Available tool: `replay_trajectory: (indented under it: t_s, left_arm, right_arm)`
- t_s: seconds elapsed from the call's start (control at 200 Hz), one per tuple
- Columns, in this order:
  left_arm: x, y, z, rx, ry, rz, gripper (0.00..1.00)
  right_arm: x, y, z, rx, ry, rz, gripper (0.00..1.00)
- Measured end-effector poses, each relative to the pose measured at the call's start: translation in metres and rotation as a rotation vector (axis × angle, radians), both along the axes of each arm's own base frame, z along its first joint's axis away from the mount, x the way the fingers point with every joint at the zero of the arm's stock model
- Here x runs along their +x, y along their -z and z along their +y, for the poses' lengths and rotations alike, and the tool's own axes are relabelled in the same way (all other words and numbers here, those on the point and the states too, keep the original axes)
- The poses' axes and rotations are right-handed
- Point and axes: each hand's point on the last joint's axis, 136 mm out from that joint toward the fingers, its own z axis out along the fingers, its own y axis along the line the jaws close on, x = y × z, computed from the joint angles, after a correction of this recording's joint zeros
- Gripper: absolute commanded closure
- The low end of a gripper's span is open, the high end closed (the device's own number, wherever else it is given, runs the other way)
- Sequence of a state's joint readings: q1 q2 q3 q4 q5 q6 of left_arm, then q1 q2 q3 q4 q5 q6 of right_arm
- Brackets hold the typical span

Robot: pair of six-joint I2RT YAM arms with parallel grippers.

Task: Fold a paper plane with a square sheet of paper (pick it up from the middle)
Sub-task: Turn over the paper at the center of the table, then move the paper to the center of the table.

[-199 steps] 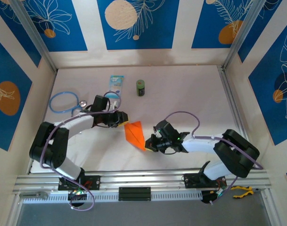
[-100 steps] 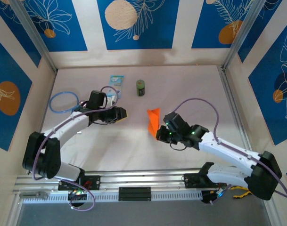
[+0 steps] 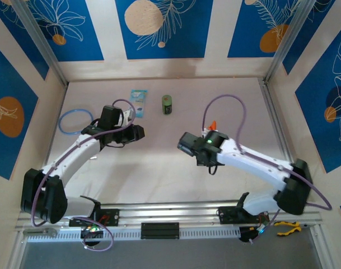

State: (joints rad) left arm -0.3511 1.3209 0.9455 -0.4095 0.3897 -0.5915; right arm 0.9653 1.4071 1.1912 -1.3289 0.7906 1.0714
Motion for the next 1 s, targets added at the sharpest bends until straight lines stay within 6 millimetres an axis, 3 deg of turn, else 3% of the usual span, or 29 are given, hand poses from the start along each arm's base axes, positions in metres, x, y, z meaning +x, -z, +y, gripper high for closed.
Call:
replay_trajectory:
  t_s: [0.185,0.435,0.62,0.735,0.865,1.0]
  left_arm:
    - [0.004,0.005,0.029,0.069,-0.109,0.016,0.66]
    - [0.009,0.005,0.061,0.098,-0.226,0.035,0.65]
    - [0.01,-0.001,0.072,0.098,-0.259,0.023,0.65]
    - [0.01,-0.001,0.07,0.087,-0.251,0.025,0.65]
    - [0.007,0.0,0.063,0.053,-0.22,0.031,0.64]
    - [0.006,0.003,0.052,0.006,-0.178,0.048,0.65]
  right_arm:
    - [0.013,0.014,0.014,-0.249,-0.046,0.055,0.98]
    - [0.015,0.069,0.069,-0.314,-0.233,0.153,0.97]
    - [0.008,0.1,0.116,-0.156,-0.353,0.209,0.9]
    - [0.002,0.11,0.142,0.002,-0.406,0.218,0.78]
    - [-0.006,0.108,0.153,0.174,-0.437,0.205,0.65]
    - [0.0,0.093,0.147,0.397,-0.383,0.152,0.67]
